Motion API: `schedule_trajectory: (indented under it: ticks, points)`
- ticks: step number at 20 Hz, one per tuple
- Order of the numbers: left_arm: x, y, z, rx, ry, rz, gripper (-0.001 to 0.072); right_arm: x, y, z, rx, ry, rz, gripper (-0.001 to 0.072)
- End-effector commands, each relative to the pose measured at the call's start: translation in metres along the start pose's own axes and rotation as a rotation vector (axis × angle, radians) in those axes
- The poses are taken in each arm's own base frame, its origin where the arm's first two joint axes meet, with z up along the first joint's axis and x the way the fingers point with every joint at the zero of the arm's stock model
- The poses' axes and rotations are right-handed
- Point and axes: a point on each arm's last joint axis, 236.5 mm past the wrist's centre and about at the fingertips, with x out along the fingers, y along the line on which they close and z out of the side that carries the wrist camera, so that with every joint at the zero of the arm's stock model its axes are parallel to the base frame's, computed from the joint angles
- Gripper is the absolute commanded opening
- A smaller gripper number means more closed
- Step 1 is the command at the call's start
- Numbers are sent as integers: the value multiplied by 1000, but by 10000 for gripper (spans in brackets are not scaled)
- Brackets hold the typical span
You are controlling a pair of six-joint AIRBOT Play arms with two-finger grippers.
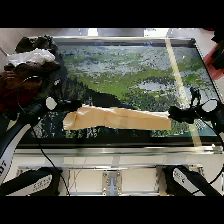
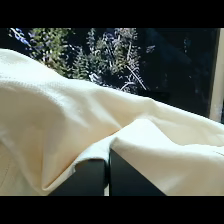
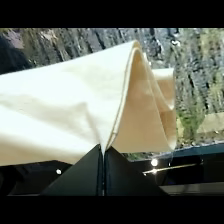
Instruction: Fold the shirts.
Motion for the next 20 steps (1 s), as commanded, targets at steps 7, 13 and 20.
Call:
schedule_trajectory:
  ticks: [7, 13, 20]
  points:
    - [-18, -17, 31, 43, -58, -31, 692, 6, -28, -20, -10, 41, -87, 448]
    - [-67, -78, 98, 134, -247, -190, 695, 1, -51, 19, 138, -60, 17, 576]
    - [-72, -140, 76, 292, -233, -316, 698, 57, -31, 28, 285, 38, 360, 667]
